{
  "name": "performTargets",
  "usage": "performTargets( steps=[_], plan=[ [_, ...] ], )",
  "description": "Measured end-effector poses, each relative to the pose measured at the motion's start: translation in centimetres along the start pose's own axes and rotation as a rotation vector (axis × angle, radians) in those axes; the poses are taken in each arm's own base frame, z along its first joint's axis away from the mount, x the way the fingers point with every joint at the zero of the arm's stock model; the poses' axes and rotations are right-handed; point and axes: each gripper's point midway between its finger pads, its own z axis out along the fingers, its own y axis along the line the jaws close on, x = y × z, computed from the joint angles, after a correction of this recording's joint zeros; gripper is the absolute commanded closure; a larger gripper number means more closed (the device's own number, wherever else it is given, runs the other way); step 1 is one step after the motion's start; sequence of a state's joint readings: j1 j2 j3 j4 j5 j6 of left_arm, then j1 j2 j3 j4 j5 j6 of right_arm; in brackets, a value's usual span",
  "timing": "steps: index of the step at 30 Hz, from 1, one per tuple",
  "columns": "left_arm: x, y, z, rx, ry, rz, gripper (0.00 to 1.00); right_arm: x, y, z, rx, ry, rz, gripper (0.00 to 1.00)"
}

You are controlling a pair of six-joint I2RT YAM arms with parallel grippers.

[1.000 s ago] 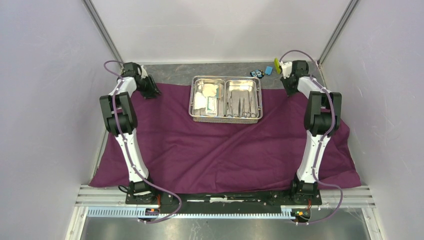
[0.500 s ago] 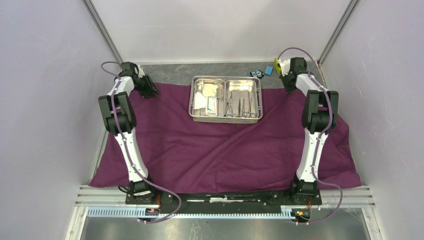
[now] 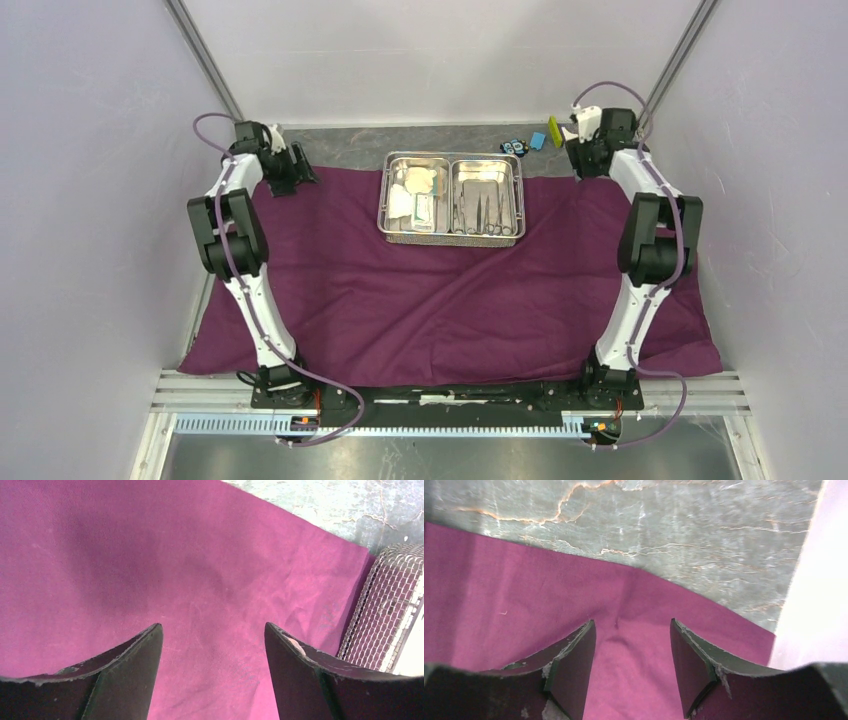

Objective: Open and lay out the surgical kit
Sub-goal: Smooth out the surgical kit at the center of the board.

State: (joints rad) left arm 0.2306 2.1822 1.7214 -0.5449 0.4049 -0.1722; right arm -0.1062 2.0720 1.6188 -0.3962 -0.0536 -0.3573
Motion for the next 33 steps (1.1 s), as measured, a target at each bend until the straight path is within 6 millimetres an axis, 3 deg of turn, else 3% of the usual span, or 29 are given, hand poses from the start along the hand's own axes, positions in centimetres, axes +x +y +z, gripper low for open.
performTargets(
  steps=[4, 6, 13, 16, 19, 23, 28, 33],
  plan=[
    [-0.7, -1.0, -1.0, -0.054, -0.034, 0.128, 0.18, -1.8, -0.7, -2.7, 0.008, -0.076, 0.016, 0.3],
    [-0.4, -2.2, -0.6, -0.079, -0.028, 0.21, 0.19, -1.9, -0.7, -2.8, 0.001, -0.089, 0.023, 0.29],
    [3.3, -6.5, 3.3, -0.103, 0.075, 0.384, 0.25, 1.9, 2.1, -0.5, -0.094, -0.008, 0.057, 0.27],
    [4.1, -6.0, 4.5, -0.127, 0.107, 0.39, 0.28, 3.0, 2.9, 0.7, -0.123, 0.021, 0.07, 0.27],
    [3.9, -5.7, 4.4, -0.15, 0.103, 0.392, 0.33, 4.3, 3.7, 1.7, -0.152, 0.054, 0.084, 0.27],
    [3.9, -5.4, 4.5, -0.162, 0.102, 0.391, 0.47, 4.8, 4.3, 2.4, -0.17, 0.066, 0.101, 0.35],
    [3.9, -5.1, 4.5, -0.171, 0.1, 0.389, 0.63, 4.6, 4.4, 2.7, -0.178, 0.057, 0.107, 0.58],
    [3.9, -4.9, 4.6, -0.166, 0.104, 0.376, 0.86, 4.3, 4.3, 3.0, -0.179, 0.051, 0.111, 0.73]
  ],
)
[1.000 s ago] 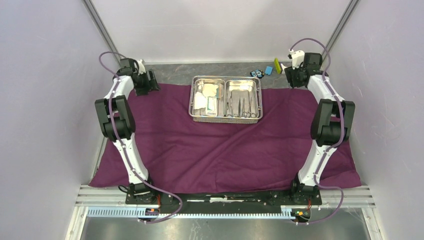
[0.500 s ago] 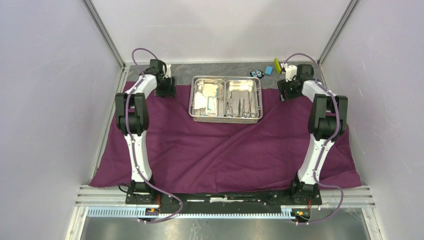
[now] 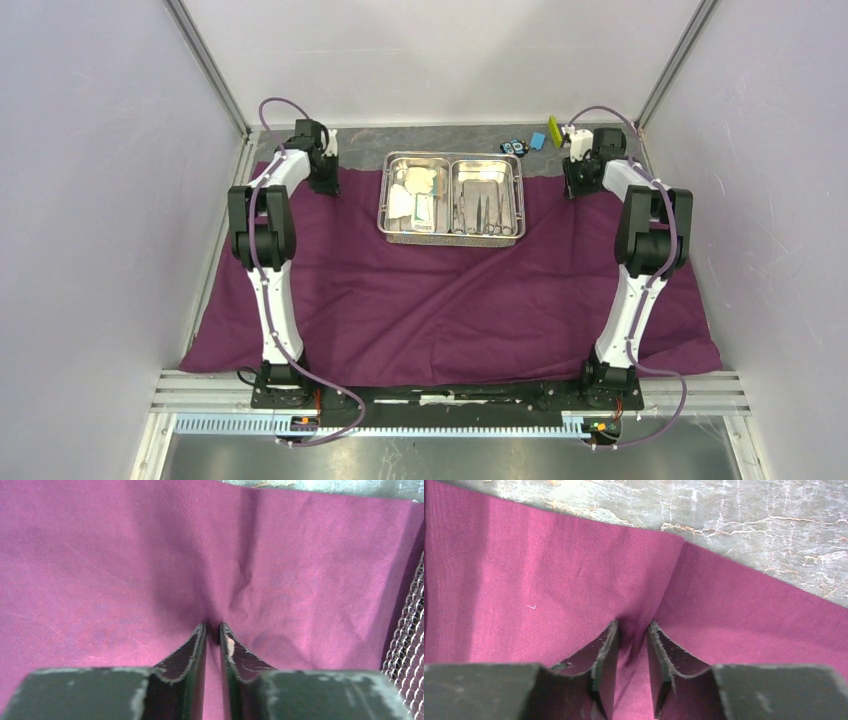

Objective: Open and lay out the surgical kit
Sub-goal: Smooth out the surgical kit at the center of the board.

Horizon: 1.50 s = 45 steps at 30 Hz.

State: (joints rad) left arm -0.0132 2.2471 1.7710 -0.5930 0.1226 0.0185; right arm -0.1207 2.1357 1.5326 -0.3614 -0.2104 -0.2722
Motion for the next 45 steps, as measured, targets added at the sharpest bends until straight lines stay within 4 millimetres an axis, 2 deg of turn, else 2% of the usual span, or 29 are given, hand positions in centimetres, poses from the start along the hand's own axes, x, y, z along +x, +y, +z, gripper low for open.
performTargets(
  steps=[2, 10, 17, 25, 35, 45],
  plan=[
    [0.0, -0.1, 0.1, 0.014, 0.002, -0.012, 0.97, -0.1, 0.0, 0.1, 0.0, -0.002, 0.0, 0.77],
    [-0.6, -0.2, 0.4, 0.081, 0.007, -0.082, 0.98, -0.3, -0.1, 0.1, -0.003, 0.006, 0.01, 1.0],
    [-0.9, 0.5, 0.4, 0.118, 0.012, -0.197, 0.98, -0.8, -0.3, 0.5, -0.005, 0.024, 0.028, 1.0],
    [-0.9, 1.8, 0.3, 0.147, 0.014, -0.327, 0.98, -2.6, -0.9, 1.7, 0.0, 0.026, 0.055, 1.0],
    [-1.2, 3.1, 0.3, 0.156, 0.004, -0.409, 0.98, -5.0, -1.2, 3.3, 0.002, 0.002, 0.058, 1.0],
    [-3.0, 4.1, 1.0, 0.15, -0.018, -0.442, 0.98, -5.7, -1.1, 3.8, 0.02, -0.003, 0.044, 1.0]
  ],
)
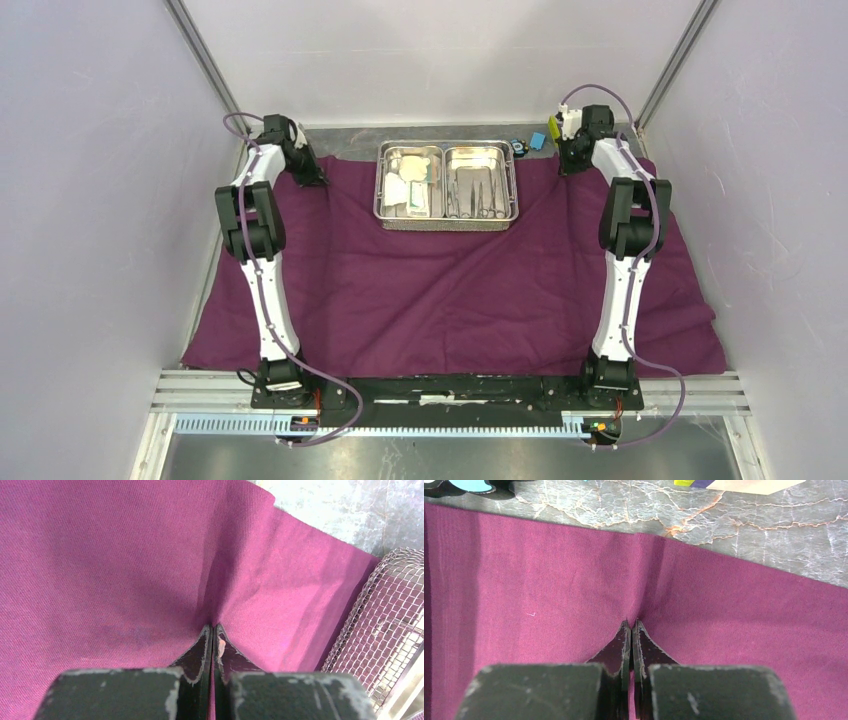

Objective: Open and lay out the surgical kit
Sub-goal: Smooth out the surgical kit at the center of the board.

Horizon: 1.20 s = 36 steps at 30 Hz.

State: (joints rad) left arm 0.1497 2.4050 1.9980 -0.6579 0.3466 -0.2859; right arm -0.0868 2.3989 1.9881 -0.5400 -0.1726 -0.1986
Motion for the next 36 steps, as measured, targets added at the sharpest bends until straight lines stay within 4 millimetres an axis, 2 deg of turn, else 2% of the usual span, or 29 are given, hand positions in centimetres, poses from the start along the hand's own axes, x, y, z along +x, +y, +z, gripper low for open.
performTargets(
  steps=[8, 10, 12, 15, 18, 21, 25, 28, 32, 36],
  plan=[
    [-0.4, 0.1, 0.1, 0.001, -0.007, -0.002, 0.98, 0.2, -0.2, 0.0, -0.01, -0.015, 0.007, 0.98],
    [-0.4, 0.1, 0.2, 0.003, -0.006, -0.003, 0.98, 0.2, -0.3, -0.1, -0.018, -0.019, 0.01, 0.9],
    [-0.3, 0.2, 0.2, 0.008, -0.007, -0.005, 0.97, 0.3, -0.2, -0.1, -0.022, -0.023, 0.009, 0.73],
    [-0.2, 0.3, 0.2, 0.029, -0.013, -0.015, 0.84, 0.5, -1.0, -0.3, 0.003, -0.025, 0.003, 0.54],
    [-0.3, 0.7, 0.0, 0.039, -0.021, -0.027, 0.71, 1.1, -2.6, -0.8, 0.042, -0.021, 0.011, 0.37],
    [-1.1, 2.2, -0.8, 0.015, -0.049, -0.045, 0.64, 1.7, -4.3, -1.3, 0.078, -0.014, 0.027, 0.32],
    [-2.1, 4.8, -1.8, -0.019, -0.085, -0.081, 0.57, 2.3, -5.8, -1.7, 0.101, -0.01, 0.051, 0.31],
    [-2.6, 5.9, -2.3, -0.036, -0.103, -0.095, 0.5, 2.6, -6.6, -1.9, 0.109, -0.009, 0.062, 0.29],
    [-2.8, 6.1, -2.7, -0.041, -0.112, -0.098, 0.39, 2.7, -6.9, -2.1, 0.099, -0.014, 0.066, 0.22],
    [-2.7, 5.9, -3.2, -0.039, -0.12, -0.093, 0.16, 3.2, -6.2, -3.1, 0.071, -0.016, 0.066, 0.17]
  ],
)
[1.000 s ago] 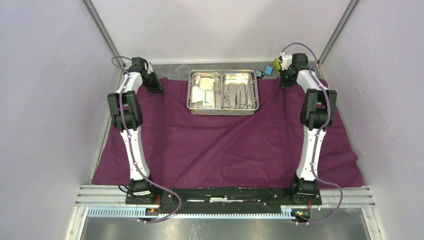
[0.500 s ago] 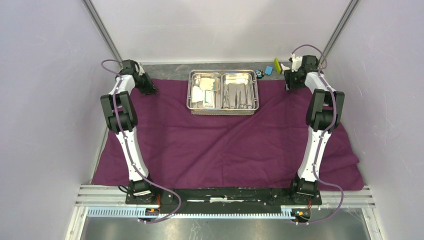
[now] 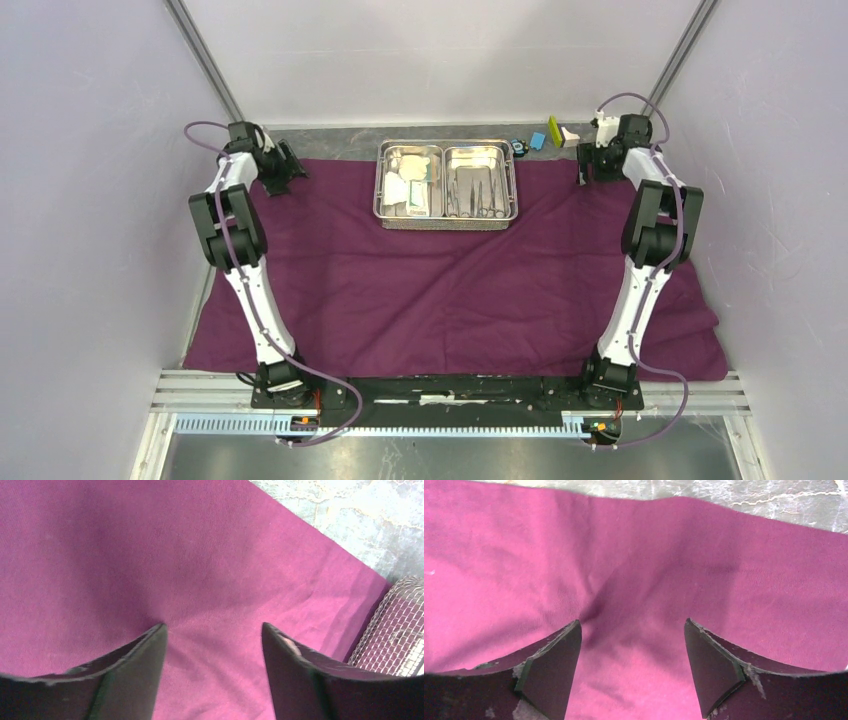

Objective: Open and lay out the surgical kit
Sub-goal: Smooth out the surgical kit at the center of the board.

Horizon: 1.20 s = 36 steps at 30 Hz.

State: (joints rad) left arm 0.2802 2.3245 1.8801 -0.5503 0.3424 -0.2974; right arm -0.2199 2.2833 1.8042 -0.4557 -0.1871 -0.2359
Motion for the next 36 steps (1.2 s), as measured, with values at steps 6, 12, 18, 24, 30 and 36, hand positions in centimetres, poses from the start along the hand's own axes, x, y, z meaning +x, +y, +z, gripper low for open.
performTargets(
  steps=[6, 12, 18, 24, 30, 36],
  plan=[
    [0.7, -0.7, -1.2, -0.001, -0.006, 0.017, 0.09, -2.2, 1.5, -2.2, -0.037, -0.073, -0.024, 0.15],
    [0.7, -3.1, -0.4, -0.016, -0.025, 0.094, 0.09, -4.7, 4.8, -2.1, -0.067, -0.129, -0.087, 0.14],
    [-0.4, -5.6, 0.6, 0.002, -0.058, 0.15, 0.09, -6.3, 6.0, -1.7, -0.069, -0.162, -0.117, 0.12],
    [-0.6, -3.5, 1.6, -0.059, -0.055, 0.145, 0.1, -4.8, 3.0, -0.5, -0.021, -0.127, -0.076, 0.02],
    [-1.2, -1.6, 1.3, -0.099, -0.059, 0.126, 0.1, -2.4, -0.4, 1.0, 0.016, -0.078, -0.012, 0.02],
    [-1.9, 0.2, 0.8, -0.11, -0.067, 0.099, 0.11, -1.0, -2.6, 1.5, 0.039, -0.048, 0.054, 0.02]
  ],
)
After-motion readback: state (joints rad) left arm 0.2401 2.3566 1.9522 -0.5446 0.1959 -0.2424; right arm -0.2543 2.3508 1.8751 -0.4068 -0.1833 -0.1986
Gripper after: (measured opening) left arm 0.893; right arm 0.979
